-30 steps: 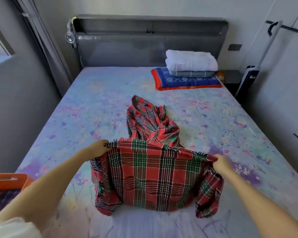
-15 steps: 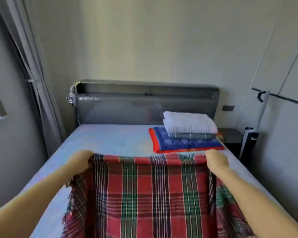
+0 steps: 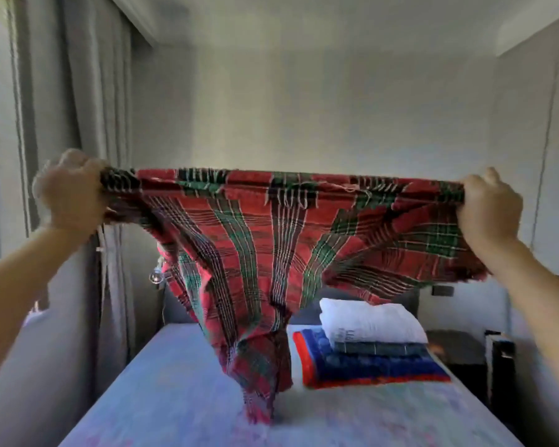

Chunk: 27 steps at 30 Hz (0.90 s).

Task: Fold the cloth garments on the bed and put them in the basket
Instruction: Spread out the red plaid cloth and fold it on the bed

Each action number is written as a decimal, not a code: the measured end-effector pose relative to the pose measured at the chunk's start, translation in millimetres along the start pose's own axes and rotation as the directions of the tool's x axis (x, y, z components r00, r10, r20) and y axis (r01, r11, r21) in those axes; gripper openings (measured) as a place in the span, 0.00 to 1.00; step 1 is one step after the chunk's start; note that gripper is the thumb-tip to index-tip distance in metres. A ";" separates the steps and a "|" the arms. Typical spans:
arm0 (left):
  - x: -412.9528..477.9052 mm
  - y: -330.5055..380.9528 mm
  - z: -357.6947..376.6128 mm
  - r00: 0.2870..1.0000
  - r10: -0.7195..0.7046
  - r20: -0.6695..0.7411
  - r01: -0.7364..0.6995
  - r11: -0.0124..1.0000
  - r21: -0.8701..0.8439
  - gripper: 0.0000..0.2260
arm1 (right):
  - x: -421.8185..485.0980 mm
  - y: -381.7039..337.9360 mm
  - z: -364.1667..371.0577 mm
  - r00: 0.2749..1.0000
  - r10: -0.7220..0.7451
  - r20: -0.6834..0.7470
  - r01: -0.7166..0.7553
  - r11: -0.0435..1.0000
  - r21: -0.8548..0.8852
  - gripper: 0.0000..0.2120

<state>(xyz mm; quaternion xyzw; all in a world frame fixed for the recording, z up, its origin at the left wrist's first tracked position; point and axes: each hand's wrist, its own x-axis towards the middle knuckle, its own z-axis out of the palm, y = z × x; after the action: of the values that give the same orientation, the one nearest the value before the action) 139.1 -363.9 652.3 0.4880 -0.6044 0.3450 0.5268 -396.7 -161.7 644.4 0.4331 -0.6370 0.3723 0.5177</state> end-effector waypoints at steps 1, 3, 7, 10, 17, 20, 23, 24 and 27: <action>-19.7 -4.6 -16.5 0.998 0.057 0.036 -0.058 0.998 0.032 0.11 | -13.8 0.7 -10.4 0.998 -0.001 0.062 0.000 1.000 0.007 0.07; -60.0 -6.1 -42.6 0.991 0.117 0.060 -0.117 0.993 0.004 0.12 | -39.1 6.3 -27.5 0.993 0.012 0.116 -0.014 1.000 0.016 0.10; -143.0 -13.9 -89.6 0.981 0.073 0.181 -0.070 0.997 -0.023 0.12 | -104.2 -10.4 -60.0 0.926 0.314 0.212 -0.355 0.914 0.198 0.10; -219.3 -22.1 -110.0 0.903 0.025 0.429 -0.001 0.998 -0.055 0.08 | -188.4 -24.1 -75.5 0.787 0.352 0.506 -0.548 0.776 0.312 0.08; -383.5 -36.4 -190.2 0.347 0.042 0.937 0.091 0.993 -0.079 0.06 | -384.5 20.2 -182.6 0.080 -0.173 0.982 0.051 0.984 0.169 0.11; -416.4 -33.2 -217.2 0.125 0.231 0.965 -0.183 0.961 -0.207 0.07 | -407.8 24.4 -228.0 -0.098 -0.114 0.989 0.172 0.977 0.130 0.10; -436.6 -35.2 -238.9 -0.064 0.265 0.962 -0.294 0.916 -0.272 0.11 | -425.1 30.0 -255.5 -0.108 -0.114 0.988 0.257 0.956 0.139 0.14; -440.4 -36.0 -245.7 -0.104 0.247 0.963 -0.317 0.910 -0.268 0.12 | -427.7 32.5 -262.7 -0.121 -0.119 0.986 0.292 0.945 0.150 0.13; -443.7 -33.9 -267.0 -0.141 0.176 0.974 -0.363 0.906 -0.216 0.11 | -424.3 37.9 -279.7 -0.057 -0.187 0.981 0.485 0.853 0.191 0.08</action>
<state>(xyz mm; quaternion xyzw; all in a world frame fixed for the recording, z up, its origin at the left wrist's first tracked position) 237.6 -24.5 272.3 0.4781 -0.8555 0.0181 -0.1981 -300.2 180.2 279.0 0.6494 -0.7189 -0.2416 0.0550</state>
